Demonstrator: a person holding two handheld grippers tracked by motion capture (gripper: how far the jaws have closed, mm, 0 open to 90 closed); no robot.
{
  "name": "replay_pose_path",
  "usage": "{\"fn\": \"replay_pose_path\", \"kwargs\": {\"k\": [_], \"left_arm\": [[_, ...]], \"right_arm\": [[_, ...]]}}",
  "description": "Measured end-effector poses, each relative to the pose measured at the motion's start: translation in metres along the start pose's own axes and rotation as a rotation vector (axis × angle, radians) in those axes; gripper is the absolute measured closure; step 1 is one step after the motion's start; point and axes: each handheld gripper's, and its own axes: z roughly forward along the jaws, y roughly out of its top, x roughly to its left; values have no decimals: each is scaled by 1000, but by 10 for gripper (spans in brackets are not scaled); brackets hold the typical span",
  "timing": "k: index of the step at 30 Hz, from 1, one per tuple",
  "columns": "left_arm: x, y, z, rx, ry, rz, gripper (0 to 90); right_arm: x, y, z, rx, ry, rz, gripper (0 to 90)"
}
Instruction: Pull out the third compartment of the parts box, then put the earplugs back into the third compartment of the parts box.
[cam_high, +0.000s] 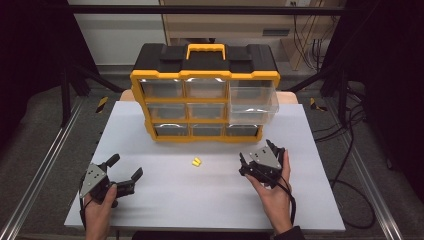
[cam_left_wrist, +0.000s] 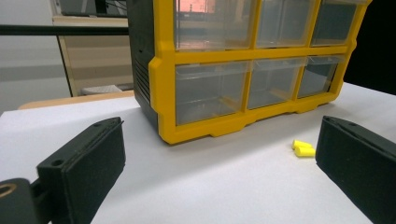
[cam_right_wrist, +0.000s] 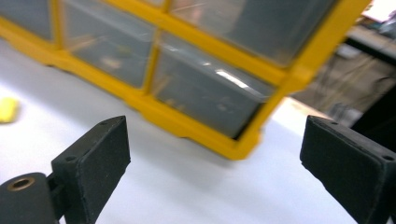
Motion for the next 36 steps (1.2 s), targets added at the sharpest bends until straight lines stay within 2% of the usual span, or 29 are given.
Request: {"fn": "replay_pose_path", "kwargs": {"k": [1, 2, 3, 4, 5, 9, 18, 20, 25, 27, 28, 29, 31, 32, 33, 35, 36], "left_arm": [[0, 0, 0, 2, 1, 5, 14], [0, 0, 0, 2, 1, 5, 14], [-1, 1, 0, -2, -1, 6, 14], [-1, 1, 0, -2, -1, 6, 14], [-1, 1, 0, -2, 0, 5, 14], [0, 1, -2, -6, -1, 3, 14], [0, 0, -1, -6, 0, -3, 14], [0, 0, -1, -7, -3, -2, 14], [1, 0, -1, -6, -7, -7, 14], [1, 0, -1, -6, -8, -7, 14], [1, 0, -1, -6, -8, -7, 14], [1, 0, 0, -6, -7, -8, 14], [1, 0, 0, -7, -6, -10, 13], [1, 0, 1, -3, -5, -12, 13], [1, 0, 1, 0, -3, -9, 13], [1, 0, 1, -2, -3, -7, 13], [1, 1, 2, -3, -3, -5, 13]], "right_arm": [[3, 1, 1, 3, 38, 16, 86], [3, 1, 1, 3, 38, 16, 86], [5, 2, 3, 6, 82, 46, 85], [5, 2, 3, 6, 82, 46, 85], [8, 1, 5, 15, 110, 64, 85], [11, 2, 5, 22, 118, 55, 88], [17, 1, 9, 44, 166, 76, 82], [19, 0, 11, 60, 201, 92, 84], [25, 1, 15, 89, 238, 100, 83], [32, 2, 20, 123, 277, 107, 78], [32, 2, 20, 123, 277, 107, 78], [35, 4, 24, 147, 304, 114, 74], [36, 5, 26, 152, 315, 118, 73], [38, 8, 28, 165, 335, 132, 69], [40, 12, 32, 175, 375, 155, 71], [40, 13, 34, 176, 388, 163, 75], [44, 15, 39, 183, 424, 186, 78]]}}
